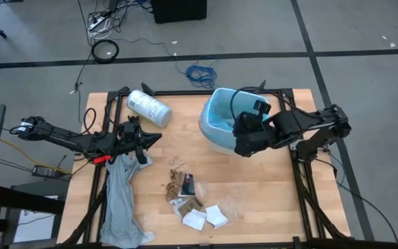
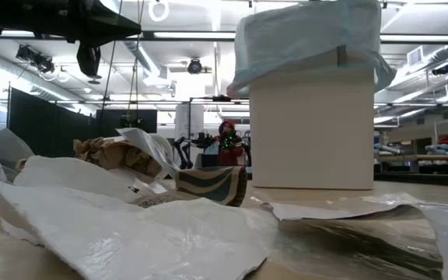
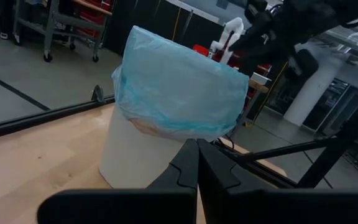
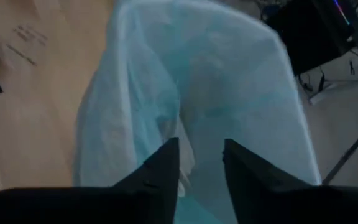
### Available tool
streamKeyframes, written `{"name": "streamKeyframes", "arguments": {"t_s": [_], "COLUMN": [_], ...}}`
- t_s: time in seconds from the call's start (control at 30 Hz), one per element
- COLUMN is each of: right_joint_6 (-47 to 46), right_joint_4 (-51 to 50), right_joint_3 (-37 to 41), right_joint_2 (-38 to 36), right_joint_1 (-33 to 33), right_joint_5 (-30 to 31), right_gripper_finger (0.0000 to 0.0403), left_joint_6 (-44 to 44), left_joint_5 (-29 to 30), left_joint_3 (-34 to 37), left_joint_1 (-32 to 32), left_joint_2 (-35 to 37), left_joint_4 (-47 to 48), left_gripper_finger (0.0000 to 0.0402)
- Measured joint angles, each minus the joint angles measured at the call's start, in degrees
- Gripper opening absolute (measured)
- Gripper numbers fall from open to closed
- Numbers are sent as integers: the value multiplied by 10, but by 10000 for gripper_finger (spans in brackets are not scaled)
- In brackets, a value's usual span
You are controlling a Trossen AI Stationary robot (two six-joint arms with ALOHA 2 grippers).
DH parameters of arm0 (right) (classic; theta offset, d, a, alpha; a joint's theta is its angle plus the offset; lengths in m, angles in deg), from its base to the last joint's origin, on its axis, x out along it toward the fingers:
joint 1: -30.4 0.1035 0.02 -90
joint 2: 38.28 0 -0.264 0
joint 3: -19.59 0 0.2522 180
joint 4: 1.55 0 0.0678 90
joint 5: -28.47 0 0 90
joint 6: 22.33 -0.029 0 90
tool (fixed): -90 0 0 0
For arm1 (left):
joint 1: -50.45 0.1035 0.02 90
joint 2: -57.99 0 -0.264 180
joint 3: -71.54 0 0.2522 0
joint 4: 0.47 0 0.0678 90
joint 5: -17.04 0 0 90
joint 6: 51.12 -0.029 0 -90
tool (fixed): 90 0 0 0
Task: Place trash/remove bag and relplace
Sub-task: Put the transparent plastic into the trash bin
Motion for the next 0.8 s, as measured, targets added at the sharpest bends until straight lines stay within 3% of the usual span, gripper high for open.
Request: {"name": "streamKeyframes", "arguments": {"t_s": [0.17,0.3,0.43,0.6,0.8], "right_joint_6": [13,75,69,-35,-226], "right_joint_4": [37,175,276,230,261], "right_joint_3": [-9,-9,-10,28,190], "right_joint_2": [-36,-79,-96,-78,-79], "right_joint_1": [-1,15,37,84,163], "right_joint_5": [2,-83,-156,-188,-172], "right_gripper_finger": [160,173,173,171,181], "left_joint_6": [0,0,0,0,0], "left_joint_5": [0,0,0,0,0], "left_joint_3": [0,0,0,0,0], "left_joint_1": [0,0,0,0,0], "left_joint_2": [0,0,0,0,0], "left_joint_4": [0,0,0,1,0], "left_gripper_finger": [8,8,8,8,8]}}
